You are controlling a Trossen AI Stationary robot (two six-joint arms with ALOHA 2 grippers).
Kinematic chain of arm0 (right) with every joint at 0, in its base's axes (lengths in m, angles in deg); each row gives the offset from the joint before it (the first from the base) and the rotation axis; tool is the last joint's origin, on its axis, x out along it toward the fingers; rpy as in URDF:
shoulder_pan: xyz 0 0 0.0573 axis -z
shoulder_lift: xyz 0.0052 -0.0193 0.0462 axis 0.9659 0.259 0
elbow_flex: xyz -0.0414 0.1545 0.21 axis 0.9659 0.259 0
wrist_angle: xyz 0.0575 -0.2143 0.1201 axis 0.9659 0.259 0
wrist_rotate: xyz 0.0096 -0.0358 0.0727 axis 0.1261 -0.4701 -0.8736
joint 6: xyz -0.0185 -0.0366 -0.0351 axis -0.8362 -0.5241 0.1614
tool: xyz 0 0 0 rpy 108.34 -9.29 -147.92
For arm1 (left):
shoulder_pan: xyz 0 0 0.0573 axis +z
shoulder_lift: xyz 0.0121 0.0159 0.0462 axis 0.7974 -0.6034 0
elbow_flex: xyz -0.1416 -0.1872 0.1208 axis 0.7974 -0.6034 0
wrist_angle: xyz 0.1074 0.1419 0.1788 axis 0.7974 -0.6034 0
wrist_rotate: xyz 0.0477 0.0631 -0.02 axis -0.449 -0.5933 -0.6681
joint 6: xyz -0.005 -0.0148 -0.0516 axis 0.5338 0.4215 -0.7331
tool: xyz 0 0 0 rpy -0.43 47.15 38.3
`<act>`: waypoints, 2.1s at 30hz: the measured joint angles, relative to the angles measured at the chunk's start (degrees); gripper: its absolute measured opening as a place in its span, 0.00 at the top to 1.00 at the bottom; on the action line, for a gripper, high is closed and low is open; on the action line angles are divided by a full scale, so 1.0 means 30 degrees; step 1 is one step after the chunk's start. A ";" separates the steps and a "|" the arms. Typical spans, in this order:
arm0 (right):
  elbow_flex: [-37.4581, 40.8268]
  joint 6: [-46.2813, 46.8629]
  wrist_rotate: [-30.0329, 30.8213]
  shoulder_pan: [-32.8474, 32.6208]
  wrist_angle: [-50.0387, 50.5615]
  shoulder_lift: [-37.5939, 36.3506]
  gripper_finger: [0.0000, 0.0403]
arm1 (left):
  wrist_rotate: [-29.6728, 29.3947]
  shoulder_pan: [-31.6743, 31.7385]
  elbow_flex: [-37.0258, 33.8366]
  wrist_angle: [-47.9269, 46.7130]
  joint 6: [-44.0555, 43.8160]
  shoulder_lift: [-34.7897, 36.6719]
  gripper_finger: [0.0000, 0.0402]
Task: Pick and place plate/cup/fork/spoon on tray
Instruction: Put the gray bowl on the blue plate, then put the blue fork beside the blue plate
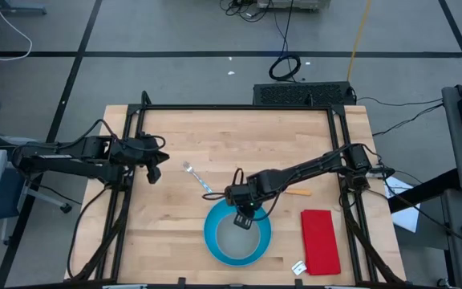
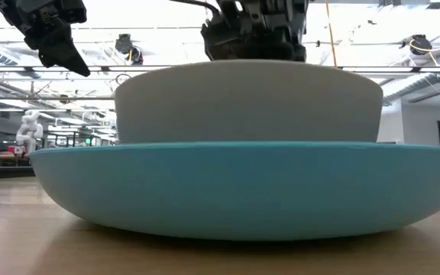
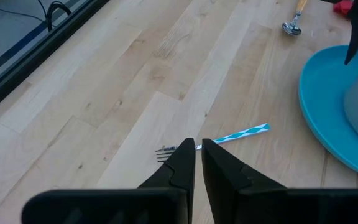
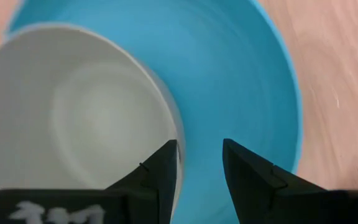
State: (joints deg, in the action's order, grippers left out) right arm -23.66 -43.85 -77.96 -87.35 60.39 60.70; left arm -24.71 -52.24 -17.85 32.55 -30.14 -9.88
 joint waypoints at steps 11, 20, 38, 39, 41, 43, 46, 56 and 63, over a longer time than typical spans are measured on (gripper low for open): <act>0.0819 0.0118 -0.0070 0.0000 -0.0535 0.0000 0.70 | -0.0003 0.0005 0.0000 0.0031 0.0007 0.0000 0.92; 0.0816 0.0014 -0.0034 0.0045 -0.0532 0.0000 0.70 | -0.0007 0.0003 0.0000 0.0073 0.0007 0.0007 0.92; 0.0817 -0.0346 -0.0128 0.0342 -0.0861 -0.0041 0.70 | -0.0015 -0.0001 0.0000 0.0073 0.0007 0.0000 0.92; 0.0819 -0.0346 -0.0128 0.0342 -0.0904 -0.0067 0.70 | -0.0015 0.0001 0.0000 0.0073 0.0007 0.0000 0.92; 0.0816 -0.0262 -0.0132 0.0342 -0.1029 -0.0282 0.70 | -0.0015 0.0001 0.0000 0.0073 0.0007 0.0000 0.92; 0.0816 -0.0171 -0.0140 0.0342 -0.1166 -0.0543 0.70 | -0.0016 0.0000 0.0007 0.0074 0.0007 0.0007 0.92; 0.0805 -0.0001 -0.0142 0.0342 -0.1424 -0.0799 0.70 | -0.0022 -0.0001 0.0004 0.0093 0.0007 0.0003 0.92; 0.0812 0.0138 -0.0073 0.0335 -0.1084 -0.1428 0.70 | -0.0022 -0.0001 0.0007 0.0131 0.0004 0.0000 0.92; 0.0812 -0.1091 0.2344 0.0579 -0.0906 -0.2590 0.70 | 0.0264 -0.0024 0.0007 0.0160 -0.0578 0.0000 0.92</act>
State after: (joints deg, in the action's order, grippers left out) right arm -21.23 -47.12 -70.92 -85.61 57.67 52.93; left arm -23.92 -52.31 -17.83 33.03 -31.88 -9.88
